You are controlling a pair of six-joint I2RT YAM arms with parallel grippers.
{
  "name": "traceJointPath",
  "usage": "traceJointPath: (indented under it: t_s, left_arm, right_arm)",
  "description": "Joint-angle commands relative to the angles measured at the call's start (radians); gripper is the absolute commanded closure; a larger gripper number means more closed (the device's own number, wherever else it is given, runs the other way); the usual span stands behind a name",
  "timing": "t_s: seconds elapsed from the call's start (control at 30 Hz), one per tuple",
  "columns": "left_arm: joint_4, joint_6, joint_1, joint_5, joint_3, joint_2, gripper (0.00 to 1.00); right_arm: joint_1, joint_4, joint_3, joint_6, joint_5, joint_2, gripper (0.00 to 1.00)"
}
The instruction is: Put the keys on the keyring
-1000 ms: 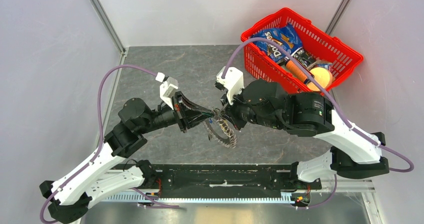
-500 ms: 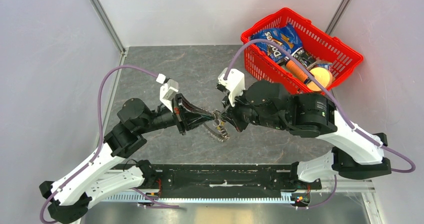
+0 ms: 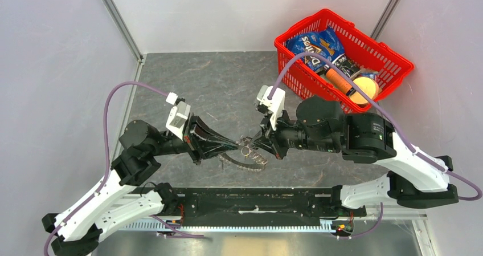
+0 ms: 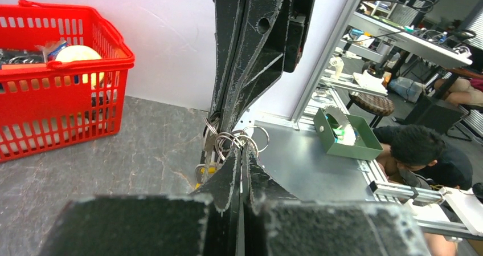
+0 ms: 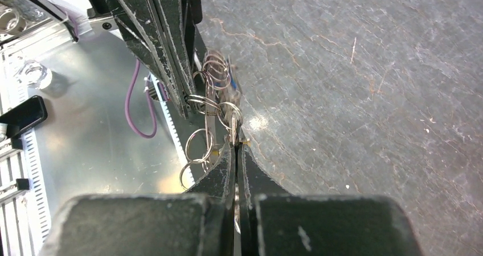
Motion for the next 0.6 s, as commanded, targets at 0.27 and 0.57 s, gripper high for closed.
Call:
traceJointPath:
  t_s: [0.27,0.57]
  left_arm:
    - [0.133,0.006,0.001,0.054,-0.012,-0.031,0.98]
    - [0.169,-0.018,-0.001,0.083,-0.024,-0.032,0.98]
  right_arm:
    - [0.000,0.054,-0.060,-0.038,-0.152,-0.077,0.71]
    - [0.000,0.101,-0.041,-0.117,-0.131,-0.129,0.50]
